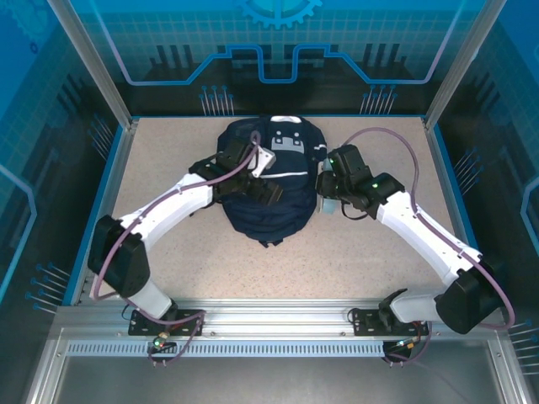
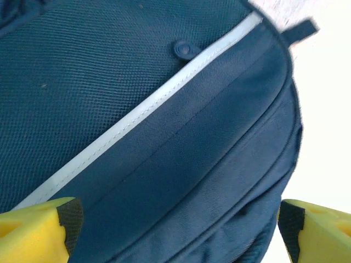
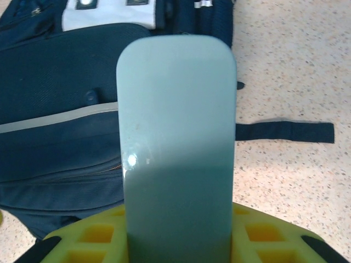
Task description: Pack books, pencil case, and school supplies into a backpack
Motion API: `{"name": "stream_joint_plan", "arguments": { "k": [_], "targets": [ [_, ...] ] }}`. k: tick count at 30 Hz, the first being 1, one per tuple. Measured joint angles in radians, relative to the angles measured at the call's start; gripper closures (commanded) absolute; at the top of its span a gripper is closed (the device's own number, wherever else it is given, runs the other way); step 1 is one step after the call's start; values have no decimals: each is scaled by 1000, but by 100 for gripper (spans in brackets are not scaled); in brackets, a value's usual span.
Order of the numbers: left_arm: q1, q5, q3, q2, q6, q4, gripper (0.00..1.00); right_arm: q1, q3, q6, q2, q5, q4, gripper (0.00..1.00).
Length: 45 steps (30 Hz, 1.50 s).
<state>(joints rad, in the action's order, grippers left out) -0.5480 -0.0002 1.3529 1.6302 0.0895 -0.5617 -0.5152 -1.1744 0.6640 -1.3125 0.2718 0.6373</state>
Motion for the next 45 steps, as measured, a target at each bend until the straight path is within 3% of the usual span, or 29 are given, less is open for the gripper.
{"name": "stream_joint_plan", "arguments": {
  "k": [12,20,24,32,38,41,45],
  "targets": [
    [-37,-168,235,239,148,-156,18,22,16,44,13,-56,5,66],
    [-49,-241,304,253,172,-183,45,28,19,55,29,-71,5,65],
    [-49,-253,301,225,179,-156,51,34,30,60,31,-71,6,66],
    [-52,-278,217,182,258,-98,40,39,32,70,37,-72,6,65],
    [-53,-375,161,203,332,-91,37,39,36,74,45,-74,6,65],
    [-53,-400,150,203,352,-76,46,39,36,77,45,-76,6,65],
    [-53,-406,136,200,363,-50,66,39,36,80,45,-83,6,65]
  ]
}}
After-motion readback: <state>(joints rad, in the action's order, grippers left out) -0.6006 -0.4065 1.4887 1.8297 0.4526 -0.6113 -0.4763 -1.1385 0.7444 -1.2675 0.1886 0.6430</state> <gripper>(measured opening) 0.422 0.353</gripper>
